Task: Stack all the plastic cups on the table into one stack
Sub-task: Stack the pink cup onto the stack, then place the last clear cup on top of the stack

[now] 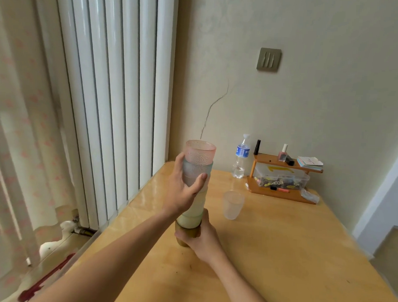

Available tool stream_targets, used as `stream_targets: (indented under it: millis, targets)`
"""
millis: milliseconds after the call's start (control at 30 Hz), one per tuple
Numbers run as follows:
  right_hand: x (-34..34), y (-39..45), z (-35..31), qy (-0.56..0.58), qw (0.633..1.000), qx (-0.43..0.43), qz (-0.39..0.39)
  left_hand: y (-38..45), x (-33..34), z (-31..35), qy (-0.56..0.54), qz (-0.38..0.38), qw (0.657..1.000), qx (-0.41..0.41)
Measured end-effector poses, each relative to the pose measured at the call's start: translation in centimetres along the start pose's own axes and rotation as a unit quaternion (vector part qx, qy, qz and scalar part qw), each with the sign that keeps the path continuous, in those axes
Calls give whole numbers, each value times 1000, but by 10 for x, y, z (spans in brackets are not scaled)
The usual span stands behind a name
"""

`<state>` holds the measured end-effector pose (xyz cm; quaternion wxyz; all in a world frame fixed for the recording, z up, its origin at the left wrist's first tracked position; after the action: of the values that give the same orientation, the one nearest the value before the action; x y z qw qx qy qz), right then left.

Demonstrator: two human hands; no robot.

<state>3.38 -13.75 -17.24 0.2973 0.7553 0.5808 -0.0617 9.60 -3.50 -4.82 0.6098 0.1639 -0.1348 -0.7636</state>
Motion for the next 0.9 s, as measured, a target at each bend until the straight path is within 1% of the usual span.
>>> stream_targets:
  millis: [67, 133, 200, 267, 333, 367, 433, 467, 500, 533, 567, 633, 700, 767, 900]
  targets:
    - [-6, 3, 0, -15, 998, 10, -62, 1, 1, -2, -5, 5, 1000, 0]
    - [-17, 7, 0, -65, 990, -1, -129, 1, -2, -6, -4, 12, 1000, -2]
    - [-33, 10, -4, -128, 979, -33, -153, -1, -4, -11, -2, 17, 1000, -6]
    - [-49, 15, -10, -172, 972, -71, -147, -4, -3, -10, 1, 24, 1000, -3]
    - [-66, 20, -16, -219, 964, -108, -102, -6, -2, -10, -4, 26, 1000, -2]
    - [-76, 23, -16, -251, 959, -122, -52, -6, -2, -10, -7, 27, 1000, 0]
    - [-96, 31, -14, -311, 937, -136, 81, -5, -1, -12, -5, 29, 1000, 0]
    - [-104, 34, -10, -328, 927, -120, 139, -4, -1, -13, -4, 29, 1000, -2]
    - [-110, 37, -3, -330, 922, -90, 181, -4, 0, -15, -5, 28, 1000, -2]
    - [-115, 40, 6, -320, 924, -53, 202, -3, 0, -16, -6, 27, 1000, -1]
    - [-118, 43, 17, -305, 930, -16, 206, -2, 0, -18, -8, 26, 1000, 1]
    - [-118, 46, 36, -259, 948, 44, 181, -1, 1, -19, -12, 24, 1000, 3]
    - [-117, 48, 49, -197, 965, 79, 157, -1, 1, -19, -13, 22, 1000, 2]
    - [-118, 50, 55, -161, 970, 94, 158, -2, 2, -18, -12, 20, 1000, 2]
    - [-122, 51, 54, -171, 962, 111, 181, -5, 2, -17, -15, 20, 1000, 3]
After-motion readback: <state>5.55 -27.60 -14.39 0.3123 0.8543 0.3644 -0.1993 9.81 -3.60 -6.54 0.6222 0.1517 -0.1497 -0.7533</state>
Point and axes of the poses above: each hand's wrist, its own y-axis towards the middle knuckle, its own x-axis out of the palm, z = x × y, the point moved 4 cm from there along y, towards the middle knuckle, and after that the axes turned 14 degrees about -x, right-handed, at the moved point
